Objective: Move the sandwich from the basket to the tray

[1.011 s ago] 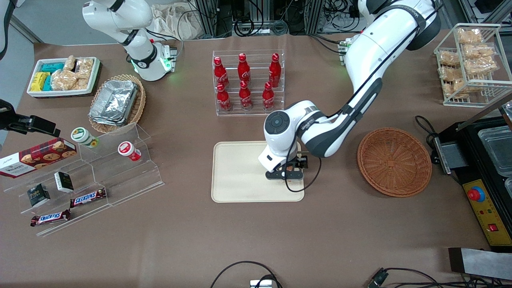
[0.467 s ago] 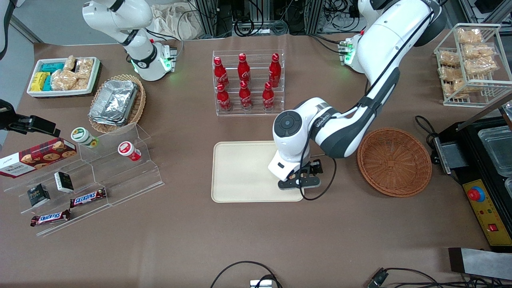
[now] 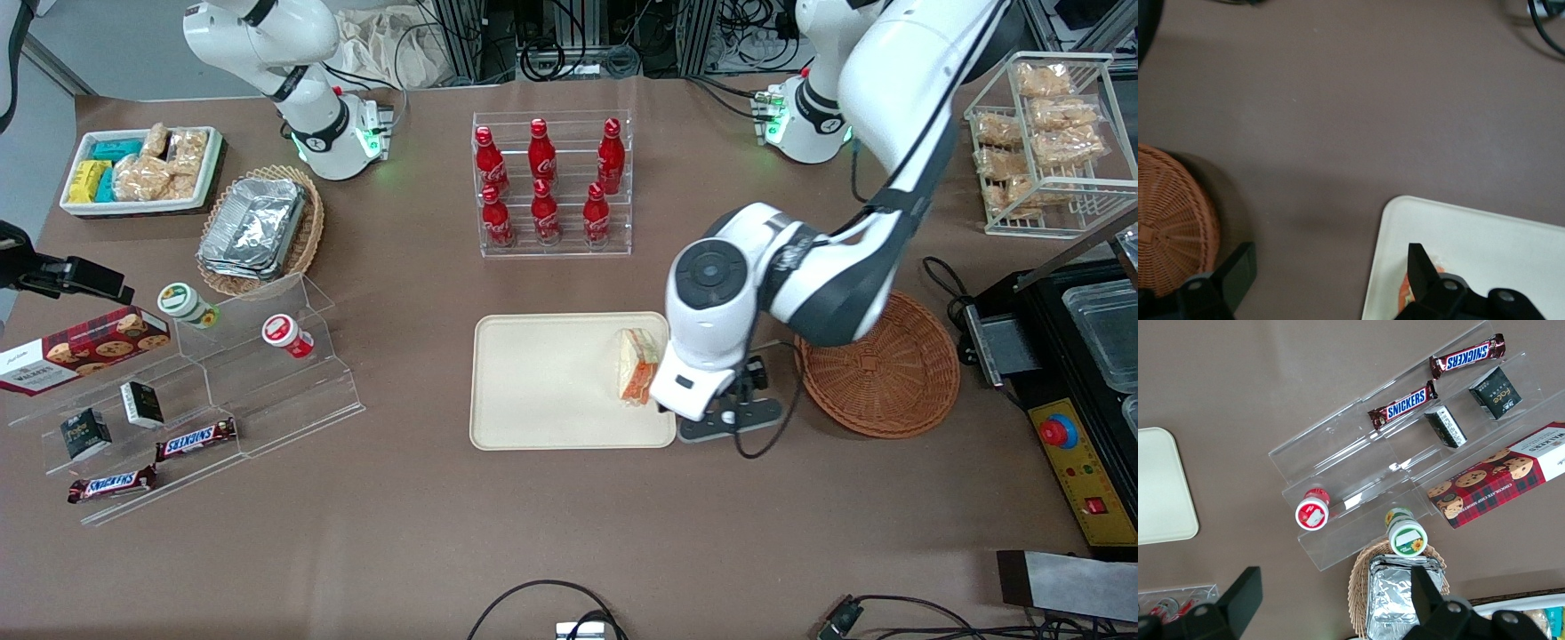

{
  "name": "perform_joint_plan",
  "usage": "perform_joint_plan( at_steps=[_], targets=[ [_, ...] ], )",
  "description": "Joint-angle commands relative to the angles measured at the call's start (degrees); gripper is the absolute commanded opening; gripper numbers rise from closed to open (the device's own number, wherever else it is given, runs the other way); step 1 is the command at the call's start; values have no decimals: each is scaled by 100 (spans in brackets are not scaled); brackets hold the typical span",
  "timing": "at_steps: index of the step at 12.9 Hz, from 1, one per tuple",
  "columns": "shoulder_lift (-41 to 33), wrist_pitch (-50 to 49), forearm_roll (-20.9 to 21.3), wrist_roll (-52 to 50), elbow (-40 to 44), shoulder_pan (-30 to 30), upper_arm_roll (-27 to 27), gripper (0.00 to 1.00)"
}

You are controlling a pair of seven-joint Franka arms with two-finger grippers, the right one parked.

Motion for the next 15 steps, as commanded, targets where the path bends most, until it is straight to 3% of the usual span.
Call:
perform_joint_plan(
  at_steps=[1, 4, 15],
  targets=[
    [-306, -277, -247, 391, -62, 348, -11, 100],
    [-587, -348, -651, 937, -62, 779, -11, 100],
    [-869, -576, -1038, 1693, -53, 1360, 41, 100]
  ],
)
